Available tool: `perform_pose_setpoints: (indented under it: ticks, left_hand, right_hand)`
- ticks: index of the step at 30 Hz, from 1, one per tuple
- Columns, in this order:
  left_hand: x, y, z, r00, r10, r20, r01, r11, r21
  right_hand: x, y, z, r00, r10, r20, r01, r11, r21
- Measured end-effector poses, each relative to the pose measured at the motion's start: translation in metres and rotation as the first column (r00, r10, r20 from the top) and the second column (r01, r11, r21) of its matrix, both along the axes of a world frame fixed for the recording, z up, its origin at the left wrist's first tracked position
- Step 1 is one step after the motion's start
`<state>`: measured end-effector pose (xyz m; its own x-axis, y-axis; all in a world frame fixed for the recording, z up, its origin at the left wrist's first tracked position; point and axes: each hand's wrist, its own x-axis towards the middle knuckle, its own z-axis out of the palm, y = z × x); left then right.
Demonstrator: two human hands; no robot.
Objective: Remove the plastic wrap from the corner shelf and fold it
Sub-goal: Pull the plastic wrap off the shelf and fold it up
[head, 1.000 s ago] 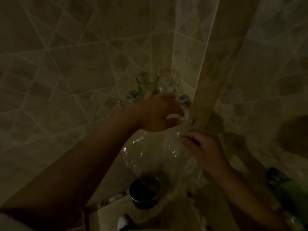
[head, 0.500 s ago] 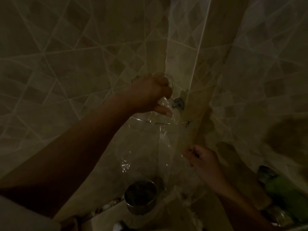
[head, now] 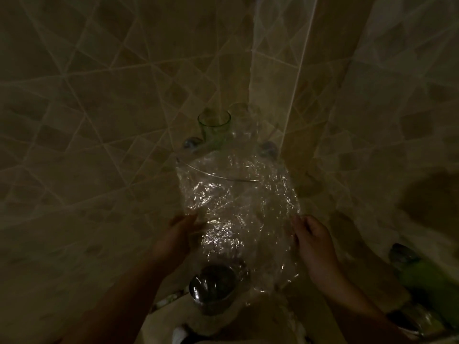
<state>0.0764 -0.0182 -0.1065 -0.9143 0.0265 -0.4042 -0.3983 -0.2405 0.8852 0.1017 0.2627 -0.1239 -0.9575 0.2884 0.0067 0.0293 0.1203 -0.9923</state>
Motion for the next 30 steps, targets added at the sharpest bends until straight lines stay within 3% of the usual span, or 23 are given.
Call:
perform_pose_setpoints:
  ticks: [1, 5, 7, 12, 16, 19, 25, 30]
  left_hand:
    - [0.003, -0.002, -0.001, 1.0, -0.018, 0.007, 0.018, 0.999, 0.029]
    - [0.008, -0.003, 0.005, 0.989, -0.044, -0.138, 0.012, 0.975, -0.22]
    - [0.01, -0.002, 0.009, 0.982, -0.08, -0.171, 0.031, 0.961, -0.274]
    - [0.017, -0.007, 0.008, 0.98, -0.123, -0.158, 0.088, 0.974, -0.208]
    - [0.015, -0.011, 0.005, 0.98, -0.009, -0.196, -0.014, 0.993, -0.116]
    - [0.012, -0.01, 0.006, 0.974, 0.006, -0.227, -0.004, 1.0, 0.01]
    - [0.008, -0.001, 0.007, 0.925, 0.03, -0.378, -0.07, 0.993, -0.092]
    - [0.009, -0.005, 0.015, 0.918, 0.044, -0.394, -0.087, 0.992, -0.09]
  right_hand:
    - [0.001, 0.001, -0.002, 1.0, 0.003, 0.007, -0.003, 1.0, -0.013]
    - [0.0, 0.006, -0.003, 0.992, 0.051, 0.112, -0.037, 0.992, -0.122]
    - [-0.006, 0.009, 0.002, 0.992, 0.018, 0.128, 0.007, 0.981, -0.193]
    - [-0.015, 0.014, 0.013, 0.995, 0.003, 0.097, 0.023, 0.963, -0.268]
    - [-0.002, 0.014, 0.011, 0.998, 0.04, 0.058, -0.02, 0.952, -0.306]
    - [0.006, 0.016, 0.008, 0.998, 0.043, 0.04, -0.025, 0.926, -0.376]
    - [0.012, 0.02, 0.021, 0.998, 0.059, 0.03, -0.035, 0.856, -0.516]
    - [0.016, 0.023, 0.033, 0.998, -0.025, -0.063, -0.011, 0.858, -0.513]
